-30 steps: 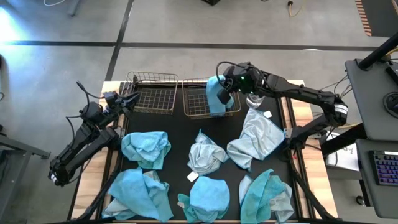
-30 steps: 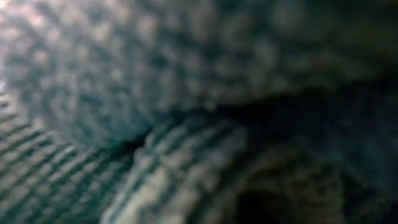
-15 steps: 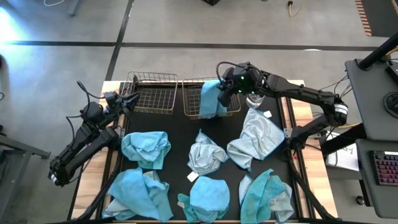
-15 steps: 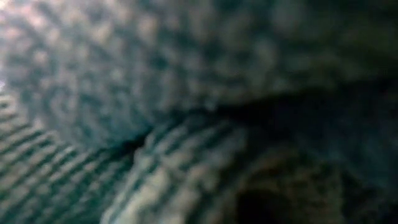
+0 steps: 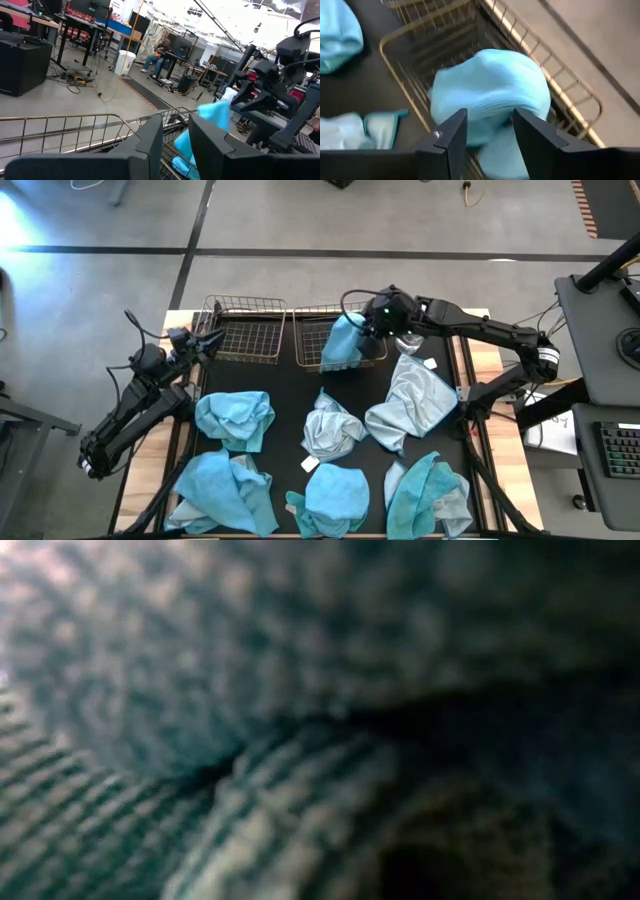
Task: Sort microfiber towel by color & place in baskets
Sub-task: Put the blue microfiber towel into the right wire basket, then put the light-blue microfiber towel into the left wire basket
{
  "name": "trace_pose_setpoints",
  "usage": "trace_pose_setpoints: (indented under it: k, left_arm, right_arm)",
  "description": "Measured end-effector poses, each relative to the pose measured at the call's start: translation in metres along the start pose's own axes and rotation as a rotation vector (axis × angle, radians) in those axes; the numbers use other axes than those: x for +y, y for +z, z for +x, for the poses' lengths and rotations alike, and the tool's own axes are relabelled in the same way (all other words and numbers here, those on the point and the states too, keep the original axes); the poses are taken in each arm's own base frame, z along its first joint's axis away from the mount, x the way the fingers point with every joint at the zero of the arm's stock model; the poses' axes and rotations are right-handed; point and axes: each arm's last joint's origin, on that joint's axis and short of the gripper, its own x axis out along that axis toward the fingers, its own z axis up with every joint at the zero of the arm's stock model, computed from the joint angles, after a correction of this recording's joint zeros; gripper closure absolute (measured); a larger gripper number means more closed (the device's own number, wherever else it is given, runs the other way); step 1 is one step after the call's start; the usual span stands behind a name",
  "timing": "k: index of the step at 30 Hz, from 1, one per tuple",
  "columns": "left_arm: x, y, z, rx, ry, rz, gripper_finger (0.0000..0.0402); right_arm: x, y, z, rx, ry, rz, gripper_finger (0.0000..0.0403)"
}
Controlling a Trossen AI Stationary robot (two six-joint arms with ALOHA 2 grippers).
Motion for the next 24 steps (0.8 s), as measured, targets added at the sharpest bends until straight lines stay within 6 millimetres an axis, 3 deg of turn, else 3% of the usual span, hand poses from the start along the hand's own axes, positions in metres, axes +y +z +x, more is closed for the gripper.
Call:
trace_pose_setpoints:
  k: [7, 14, 24]
  left_arm:
    - [0.000, 0.000, 0.000, 0.000, 0.000, 0.000, 0.0322]
    - [0.000, -0.001, 0.000, 0.008, 0.003, -0.001, 0.0322]
    - [0.001, -0.002, 0.000, 0.016, 0.007, -0.002, 0.0322]
  right_arm:
    - [0.005, -0.011, -0.001, 0.114, 0.119, 0.025, 0.0261]
    - [0.014, -0.030, -0.006, 0.316, 0.113, 0.099, 0.0273]
    - [0.050, -0.049, -0.018, 0.485, 0.130, 0.094, 0.0279]
